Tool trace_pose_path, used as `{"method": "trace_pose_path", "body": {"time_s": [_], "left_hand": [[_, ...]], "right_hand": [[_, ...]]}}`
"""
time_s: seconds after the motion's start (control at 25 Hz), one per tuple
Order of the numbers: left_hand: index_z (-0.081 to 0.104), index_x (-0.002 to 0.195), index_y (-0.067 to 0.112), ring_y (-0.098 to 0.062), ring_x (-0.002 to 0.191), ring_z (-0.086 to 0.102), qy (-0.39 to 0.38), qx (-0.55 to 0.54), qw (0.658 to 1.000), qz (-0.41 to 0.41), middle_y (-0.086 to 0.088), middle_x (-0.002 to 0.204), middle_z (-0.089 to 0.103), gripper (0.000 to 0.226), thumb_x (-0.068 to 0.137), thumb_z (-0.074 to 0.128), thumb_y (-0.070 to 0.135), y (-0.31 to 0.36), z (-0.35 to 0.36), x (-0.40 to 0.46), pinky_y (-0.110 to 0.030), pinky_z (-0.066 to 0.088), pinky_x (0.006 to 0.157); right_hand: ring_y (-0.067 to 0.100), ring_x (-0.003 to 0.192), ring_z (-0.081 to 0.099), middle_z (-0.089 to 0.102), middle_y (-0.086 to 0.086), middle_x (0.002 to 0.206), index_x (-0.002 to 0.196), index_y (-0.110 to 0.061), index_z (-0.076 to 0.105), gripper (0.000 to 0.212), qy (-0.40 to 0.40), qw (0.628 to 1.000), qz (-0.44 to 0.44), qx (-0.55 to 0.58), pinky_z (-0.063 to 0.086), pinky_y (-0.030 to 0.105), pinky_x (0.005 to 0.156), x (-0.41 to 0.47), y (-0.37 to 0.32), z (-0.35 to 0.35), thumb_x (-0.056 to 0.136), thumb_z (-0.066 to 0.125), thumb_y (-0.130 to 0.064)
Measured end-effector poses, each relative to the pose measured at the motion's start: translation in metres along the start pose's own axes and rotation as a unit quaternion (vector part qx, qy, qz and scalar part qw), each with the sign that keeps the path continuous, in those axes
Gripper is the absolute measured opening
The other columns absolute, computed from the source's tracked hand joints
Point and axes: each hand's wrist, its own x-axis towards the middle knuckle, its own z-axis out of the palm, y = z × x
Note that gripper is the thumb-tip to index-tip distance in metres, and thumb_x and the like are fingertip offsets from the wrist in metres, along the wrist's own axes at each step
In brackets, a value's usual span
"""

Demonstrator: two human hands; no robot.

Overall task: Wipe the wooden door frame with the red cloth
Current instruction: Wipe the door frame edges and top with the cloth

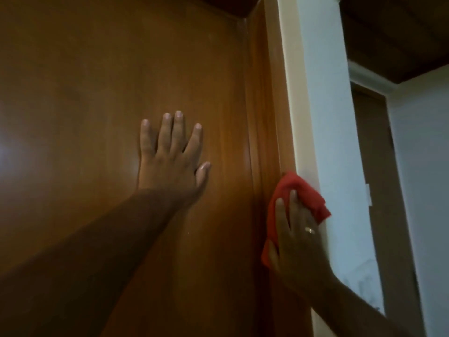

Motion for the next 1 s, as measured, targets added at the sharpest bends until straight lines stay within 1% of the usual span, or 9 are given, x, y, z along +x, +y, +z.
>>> {"method": "trace_pose_path", "body": {"time_s": [0.12, 0.24, 0.36, 0.44, 0.52, 0.6, 0.8, 0.92, 1.0], "left_hand": [[0.003, 0.159, 0.019, -0.038, 0.155, -0.004, -0.007, 0.011, 0.999, 0.050, -0.021, 0.168, -0.002, 0.086, 0.091, 0.013, 0.070, 0.026, 0.006, -0.033, -0.061, -0.013, 0.118], [0.004, 0.159, 0.019, -0.039, 0.154, 0.002, -0.033, -0.004, 0.998, 0.045, -0.020, 0.168, 0.003, 0.087, 0.091, 0.020, 0.070, 0.042, 0.014, -0.061, -0.063, -0.006, 0.119], [0.010, 0.159, 0.018, -0.040, 0.153, 0.009, -0.035, -0.022, 0.999, 0.035, -0.020, 0.167, 0.010, 0.086, 0.091, 0.025, 0.069, 0.041, 0.014, -0.062, -0.066, 0.005, 0.118], [0.010, 0.158, 0.017, -0.041, 0.153, 0.010, -0.036, -0.021, 0.998, 0.041, -0.021, 0.167, 0.010, 0.086, 0.091, 0.026, 0.068, 0.040, 0.015, -0.060, -0.066, 0.006, 0.118], [0.012, 0.158, 0.017, -0.042, 0.153, 0.010, -0.036, -0.025, 0.998, 0.046, -0.022, 0.166, 0.011, 0.086, 0.091, 0.030, 0.067, 0.040, 0.015, -0.058, -0.066, 0.006, 0.118], [0.015, 0.157, 0.016, -0.043, 0.152, 0.011, -0.036, -0.047, 0.997, 0.043, -0.023, 0.166, 0.012, 0.087, 0.090, 0.037, 0.065, 0.040, 0.013, -0.062, -0.066, 0.005, 0.118], [0.011, 0.159, 0.012, -0.038, 0.154, 0.006, -0.045, -0.089, 0.994, 0.041, -0.021, 0.167, 0.008, 0.089, 0.091, 0.041, 0.061, 0.085, 0.020, -0.132, -0.061, -0.010, 0.118], [0.008, 0.160, 0.013, -0.037, 0.154, 0.003, -0.084, -0.075, 0.993, 0.048, -0.018, 0.168, 0.004, 0.085, 0.095, 0.038, 0.060, 0.106, 0.028, -0.172, -0.065, -0.014, 0.116], [0.007, 0.160, 0.013, -0.039, 0.154, 0.001, -0.082, -0.061, 0.993, 0.057, -0.019, 0.168, 0.002, 0.083, 0.097, 0.032, 0.060, 0.107, 0.035, -0.178, -0.067, -0.016, 0.113]], "right_hand": [[0.044, 0.137, 0.042, 0.030, 0.027, 0.158, 0.154, -0.003, 0.030, 0.072, 0.034, 0.999, -0.012, -0.024, 0.026, 0.044, 0.110, 0.073, 0.003, -0.020, 0.091, 0.061, -0.022], [0.044, 0.145, 0.030, 0.023, 0.022, 0.163, 0.157, -0.009, 0.021, 0.078, 0.062, 0.996, 0.021, -0.057, 0.027, 0.051, 0.114, 0.142, 0.004, -0.029, 0.092, 0.060, -0.030], [0.040, 0.146, 0.030, 0.025, 0.020, 0.163, 0.156, -0.007, 0.026, 0.074, 0.090, 0.995, 0.031, -0.039, 0.029, 0.050, 0.115, 0.084, 0.005, -0.007, 0.093, 0.059, -0.027], [0.038, 0.147, 0.026, 0.018, 0.020, 0.164, 0.155, -0.005, 0.025, 0.079, 0.043, 0.999, 0.024, -0.013, 0.028, 0.049, 0.114, -0.012, -0.003, 0.007, 0.090, 0.064, -0.025], [0.040, 0.142, 0.028, 0.013, 0.022, 0.164, 0.156, -0.005, 0.021, 0.092, -0.023, 1.000, -0.004, -0.002, 0.037, 0.053, 0.106, -0.081, -0.011, 0.005, 0.084, 0.073, -0.028], [0.044, 0.139, 0.033, 0.018, 0.026, 0.162, 0.154, -0.003, 0.023, 0.091, -0.048, 0.998, -0.028, -0.018, 0.039, 0.054, 0.102, -0.071, -0.001, -0.001, 0.083, 0.074, -0.028], [0.045, 0.141, 0.036, 0.029, 0.029, 0.158, 0.151, 0.001, 0.033, 0.068, 0.032, 0.998, -0.009, -0.062, 0.032, 0.050, 0.113, 0.059, 0.003, -0.019, 0.095, 0.057, -0.027], [0.045, 0.144, 0.030, 0.027, 0.029, 0.159, 0.152, 0.001, 0.030, 0.071, 0.079, 0.994, -0.004, -0.074, 0.023, 0.049, 0.116, 0.031, 0.006, 0.002, 0.094, 0.059, -0.027], [0.044, 0.145, 0.025, 0.019, 0.028, 0.160, 0.154, 0.000, 0.022, 0.075, 0.058, 0.996, -0.016, -0.065, 0.024, 0.054, 0.116, -0.045, 0.006, 0.025, 0.094, 0.058, -0.027]]}}
